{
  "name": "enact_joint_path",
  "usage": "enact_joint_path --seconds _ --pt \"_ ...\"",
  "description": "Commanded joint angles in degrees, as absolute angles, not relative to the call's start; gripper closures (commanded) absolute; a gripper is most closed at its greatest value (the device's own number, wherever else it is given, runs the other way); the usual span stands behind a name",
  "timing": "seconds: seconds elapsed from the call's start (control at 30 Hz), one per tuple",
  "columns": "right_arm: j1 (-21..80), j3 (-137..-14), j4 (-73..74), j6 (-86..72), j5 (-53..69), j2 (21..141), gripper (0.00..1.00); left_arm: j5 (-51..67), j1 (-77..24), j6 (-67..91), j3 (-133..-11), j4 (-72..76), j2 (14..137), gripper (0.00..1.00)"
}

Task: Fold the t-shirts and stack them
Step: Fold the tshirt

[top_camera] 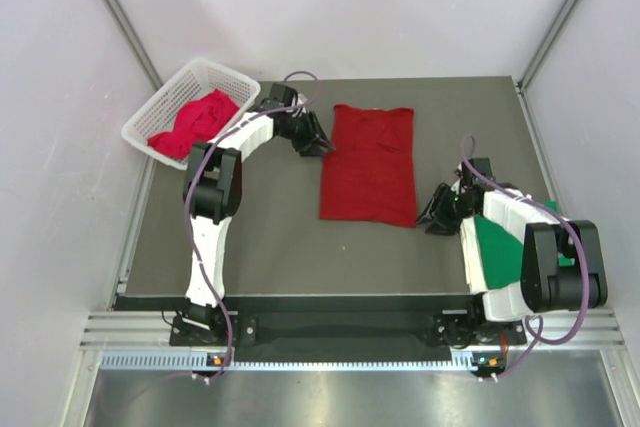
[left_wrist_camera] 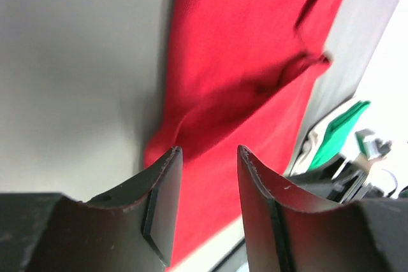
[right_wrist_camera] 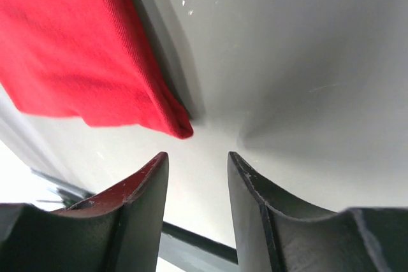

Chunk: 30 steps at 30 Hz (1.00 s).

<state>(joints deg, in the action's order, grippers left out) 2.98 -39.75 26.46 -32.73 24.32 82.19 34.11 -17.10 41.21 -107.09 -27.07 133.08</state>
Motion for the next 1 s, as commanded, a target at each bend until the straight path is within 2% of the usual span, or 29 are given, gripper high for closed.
enact_joint_path --seconds 0.0,0.13,0.33,0.6,0.8,0.97 --pt "3.87 -40.17 25.5 -41.47 20.75 79.63 0.58 32.61 -16.79 36.74 -102.06 -35.5 124.82 0.55" --pt "5.79 -41.04 22.68 -48.32 19.61 79.54 0.58 33.57 -16.87 35.42 -92.67 -35.95 119.02 0.55" --pt "8.34 -44.03 21.1 -48.96 17.49 83.92 0.57 35.23 -17.05 37.17 -79.22 -30.07 109.87 0.53" --pt "11.6 -45.35 21.7 -50.01 14.07 86.4 0.57 36.65 -19.33 39.28 -69.79 -26.28 104.86 0.53" --pt "11.6 -45.17 24.69 -49.92 12.48 86.4 0.58 38.4 -22.76 47.18 -61.72 -16.81 104.24 0.52" --pt "11.69 -45.79 28.91 -49.48 10.46 85.17 0.57 36.04 -25.4 49.66 -61.7 -16.6 104.5 0.5"
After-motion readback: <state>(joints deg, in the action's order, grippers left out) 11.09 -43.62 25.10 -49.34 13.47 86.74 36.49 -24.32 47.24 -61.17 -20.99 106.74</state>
